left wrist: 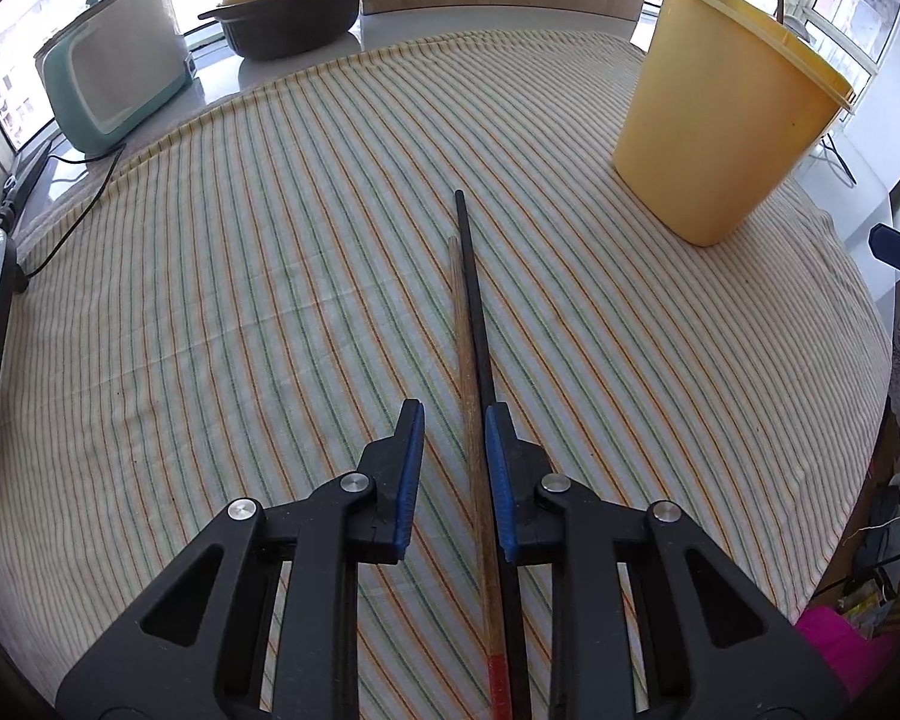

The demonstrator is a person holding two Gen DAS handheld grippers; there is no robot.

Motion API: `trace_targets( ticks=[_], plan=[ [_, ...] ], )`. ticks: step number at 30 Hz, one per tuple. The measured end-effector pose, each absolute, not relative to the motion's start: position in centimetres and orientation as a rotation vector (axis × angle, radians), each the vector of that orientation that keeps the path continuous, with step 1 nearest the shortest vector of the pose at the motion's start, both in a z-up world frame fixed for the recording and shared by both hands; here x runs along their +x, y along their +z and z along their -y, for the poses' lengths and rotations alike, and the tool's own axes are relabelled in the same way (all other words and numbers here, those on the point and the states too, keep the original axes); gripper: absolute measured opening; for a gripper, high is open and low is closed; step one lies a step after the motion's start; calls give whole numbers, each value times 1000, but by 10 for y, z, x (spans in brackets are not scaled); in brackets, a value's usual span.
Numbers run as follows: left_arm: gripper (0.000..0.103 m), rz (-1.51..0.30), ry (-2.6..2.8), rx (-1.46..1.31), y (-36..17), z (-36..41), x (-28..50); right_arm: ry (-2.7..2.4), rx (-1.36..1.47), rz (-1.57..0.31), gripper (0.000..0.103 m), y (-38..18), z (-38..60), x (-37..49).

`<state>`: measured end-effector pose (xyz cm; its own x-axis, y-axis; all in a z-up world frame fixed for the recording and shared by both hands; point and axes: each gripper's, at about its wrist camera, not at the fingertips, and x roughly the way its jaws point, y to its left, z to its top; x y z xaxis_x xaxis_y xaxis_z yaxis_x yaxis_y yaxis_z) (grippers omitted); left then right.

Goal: Organize utensils
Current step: 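Close the left tool on a wooden chopstick while the right tool grasps a black chopstick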

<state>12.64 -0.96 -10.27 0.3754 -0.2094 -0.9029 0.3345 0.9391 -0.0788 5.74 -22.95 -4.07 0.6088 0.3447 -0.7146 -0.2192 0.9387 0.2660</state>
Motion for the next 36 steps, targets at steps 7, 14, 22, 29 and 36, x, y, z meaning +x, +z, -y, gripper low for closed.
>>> trace_targets(
  ticks=[7, 14, 22, 29, 36],
  plan=[
    [21, -1141, -349, 140, -105, 8, 132, 332, 158, -867, 94, -44, 226, 58],
    [21, -1142, -345, 174, -105, 10, 135, 335, 162, -880, 94, -47, 225, 59],
    [16, -1156, -346, 180, -111, 15, 143, 339, 160, -905, 88, -50, 214, 59],
    [7, -1155, -327, 93, -111, -4, 145, 373, 161, -968, 81, -57, 189, 72],
    [7, -1153, -305, 38, -109, -30, 136, 428, 130, -1076, 69, -78, 146, 94]
  ],
)
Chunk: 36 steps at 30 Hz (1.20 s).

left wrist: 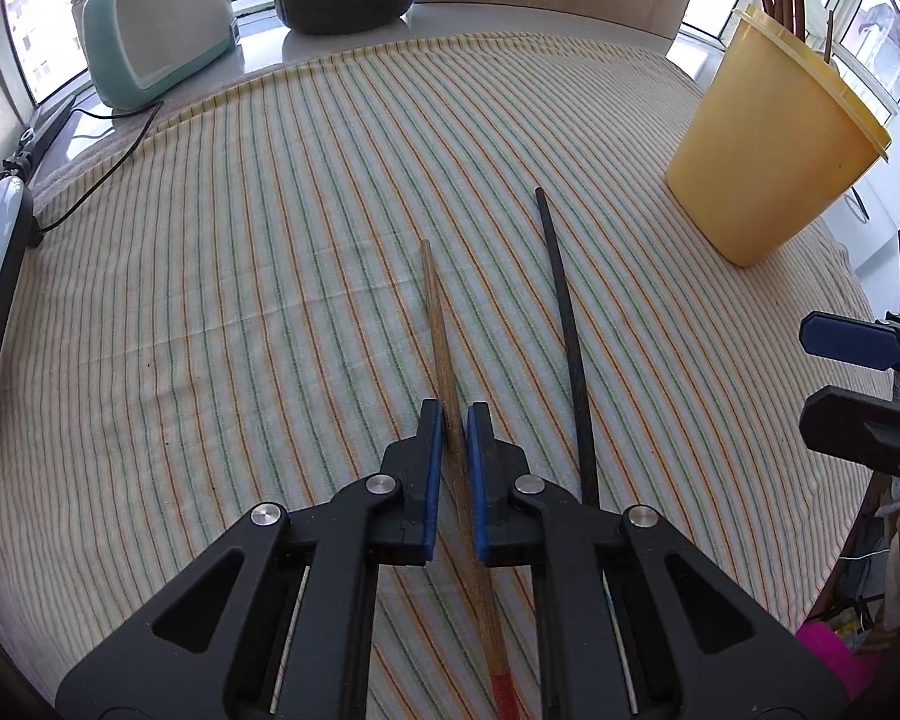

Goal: Organize utensils
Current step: 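Close the left tool on a wooden chopstick while the right tool grasps a black chopstick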

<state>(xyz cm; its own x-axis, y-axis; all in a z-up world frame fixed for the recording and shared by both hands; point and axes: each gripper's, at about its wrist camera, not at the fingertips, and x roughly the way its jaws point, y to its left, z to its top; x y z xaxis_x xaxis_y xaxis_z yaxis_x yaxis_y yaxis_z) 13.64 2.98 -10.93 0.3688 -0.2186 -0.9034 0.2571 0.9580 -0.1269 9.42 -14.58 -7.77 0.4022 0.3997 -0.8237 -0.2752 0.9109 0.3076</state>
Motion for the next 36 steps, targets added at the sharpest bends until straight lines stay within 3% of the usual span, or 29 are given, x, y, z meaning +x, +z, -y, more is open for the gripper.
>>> trace_targets(
  ticks=[10, 17, 20, 25, 36],
  plan=[
    [7, -1150, -286, -32, -111, -62, 127, 406, 147, -1256, 42, -116, 105, 140],
    [7, -1146, -281, -60, -111, -76, 121, 355, 117, -1313, 35, -128, 90, 167],
    [7, -1146, -278, -74, -111, -81, 119, 344, 28, -1301, 32, -125, 79, 172],
    [7, -1150, -277, -90, -112, -85, 120, 360, -180, -1258, 16, -124, 58, 171],
    [7, -1194, -278, -51, -117, -83, 127, 468, -298, -1212, 5, -121, 38, 162]
  ],
)
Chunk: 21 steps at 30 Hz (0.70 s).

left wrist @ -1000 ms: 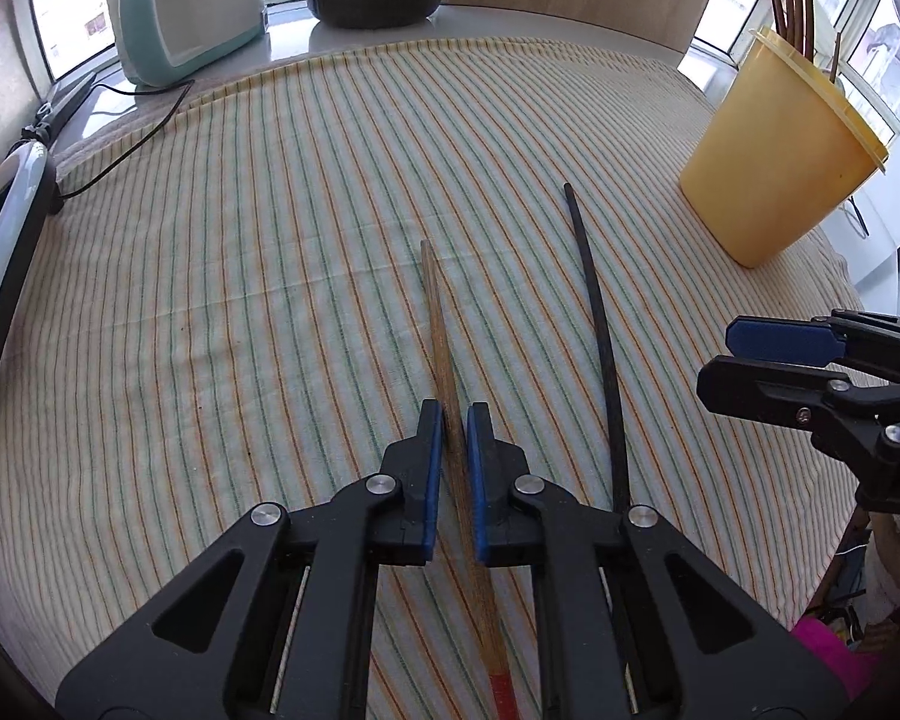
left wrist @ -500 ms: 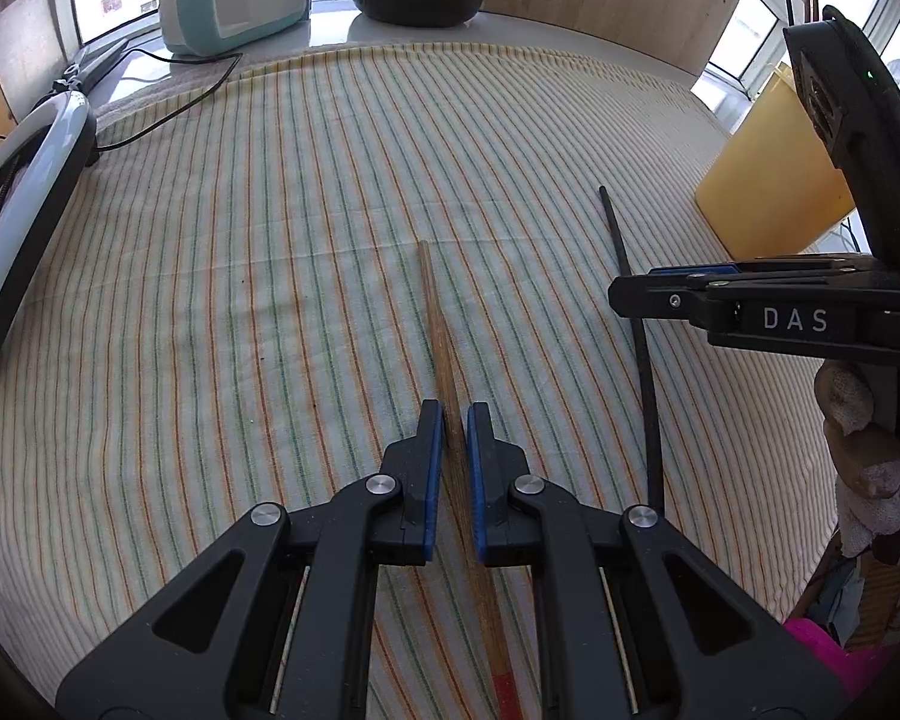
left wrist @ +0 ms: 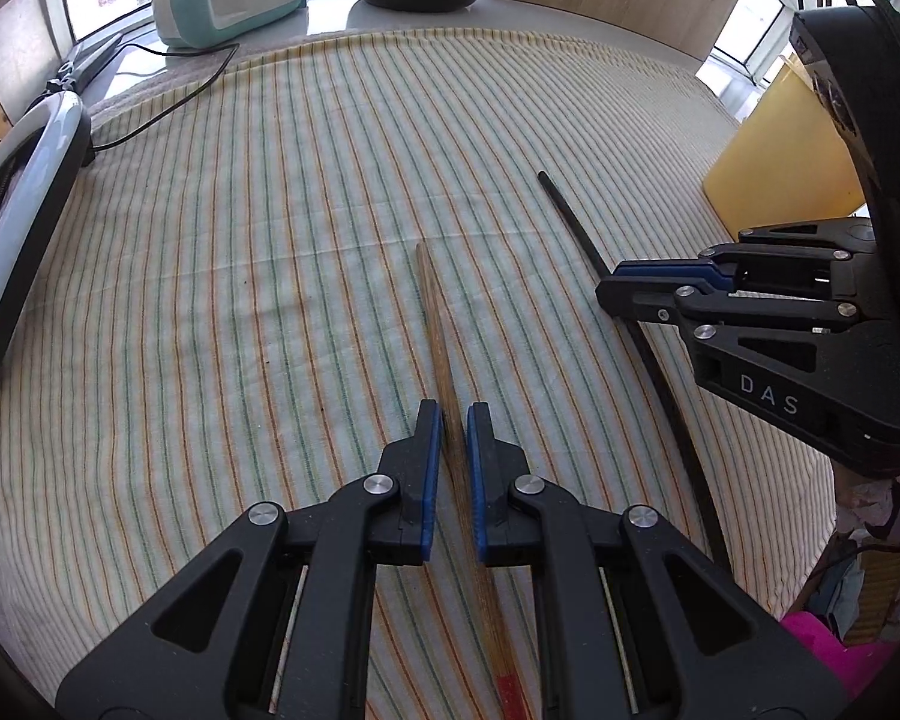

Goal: Organize utensils
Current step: 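Close the left tool on a wooden chopstick while the right tool grasps a black chopstick, then lift both chopsticks upright and carry them over the yellow container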

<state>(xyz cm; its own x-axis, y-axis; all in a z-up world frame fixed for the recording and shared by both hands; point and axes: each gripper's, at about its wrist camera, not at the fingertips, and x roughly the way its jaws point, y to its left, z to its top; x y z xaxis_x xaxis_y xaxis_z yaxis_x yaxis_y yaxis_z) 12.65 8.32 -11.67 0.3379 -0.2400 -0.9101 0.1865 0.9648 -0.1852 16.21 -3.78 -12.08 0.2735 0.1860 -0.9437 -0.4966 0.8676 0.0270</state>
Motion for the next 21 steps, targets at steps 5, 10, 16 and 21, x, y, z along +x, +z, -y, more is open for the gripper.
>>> trace_targets(
  ticks=[5, 10, 16, 21],
  plan=[
    [7, -1171, -298, -40, -118, -80, 129, 505, -287, -1225, 4, -121, 30, 161],
    [6, -1160, -300, -65, -117, -82, 130, 490, -271, -1264, 14, -123, 30, 166],
    [4, -1100, -295, -143, -102, -93, 125, 503, -252, -1251, 4, -121, 35, 166],
    [4, -1028, -289, -193, -78, -100, 117, 528, -160, -1185, 3, -99, 56, 160]
  ],
)
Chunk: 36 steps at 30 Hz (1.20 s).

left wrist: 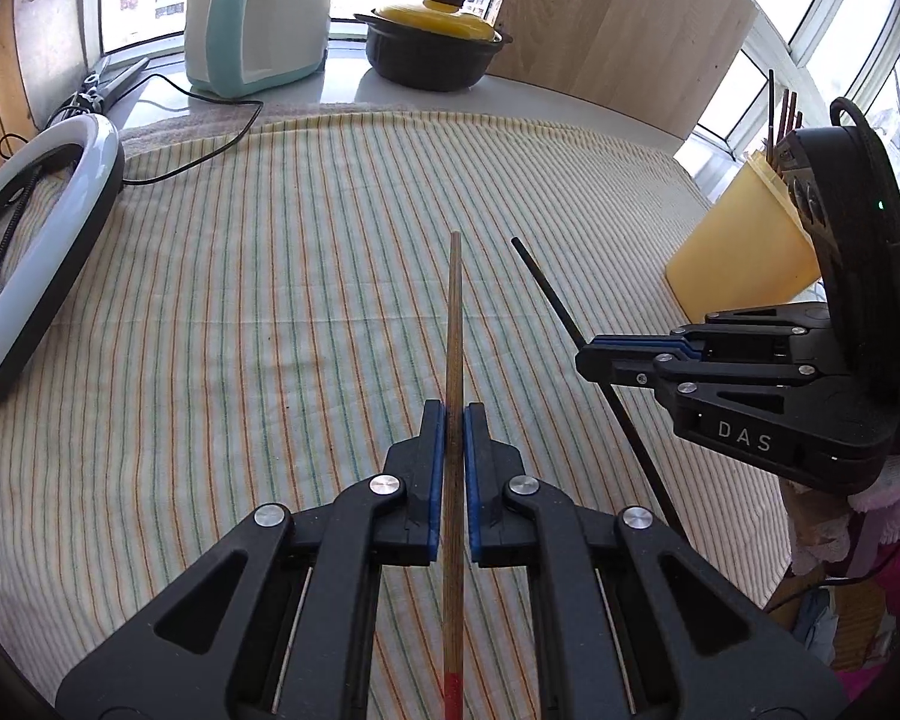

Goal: Organize utensils
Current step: 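Lift both chopsticks upright and carry them over the yellow container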

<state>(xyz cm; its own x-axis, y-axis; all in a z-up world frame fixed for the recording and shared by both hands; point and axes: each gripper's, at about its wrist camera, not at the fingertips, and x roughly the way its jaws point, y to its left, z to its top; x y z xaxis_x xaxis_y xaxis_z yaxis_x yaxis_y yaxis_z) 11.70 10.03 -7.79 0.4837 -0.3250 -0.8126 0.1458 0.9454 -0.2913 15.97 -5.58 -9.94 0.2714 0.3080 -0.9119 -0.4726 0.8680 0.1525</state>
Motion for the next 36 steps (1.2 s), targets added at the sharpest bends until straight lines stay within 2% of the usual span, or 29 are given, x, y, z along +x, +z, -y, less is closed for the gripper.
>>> trace_targets(
  ticks=[14, 36],
  plan=[
    [4, -788, -289, -403, -34, -95, 76, 546, 61, -885, 3, -30, 137, 95],
    [4, -622, -420, -312, 43, -12, 69, 498, 165, -556, 3, 60, 234, 43]
  ],
)
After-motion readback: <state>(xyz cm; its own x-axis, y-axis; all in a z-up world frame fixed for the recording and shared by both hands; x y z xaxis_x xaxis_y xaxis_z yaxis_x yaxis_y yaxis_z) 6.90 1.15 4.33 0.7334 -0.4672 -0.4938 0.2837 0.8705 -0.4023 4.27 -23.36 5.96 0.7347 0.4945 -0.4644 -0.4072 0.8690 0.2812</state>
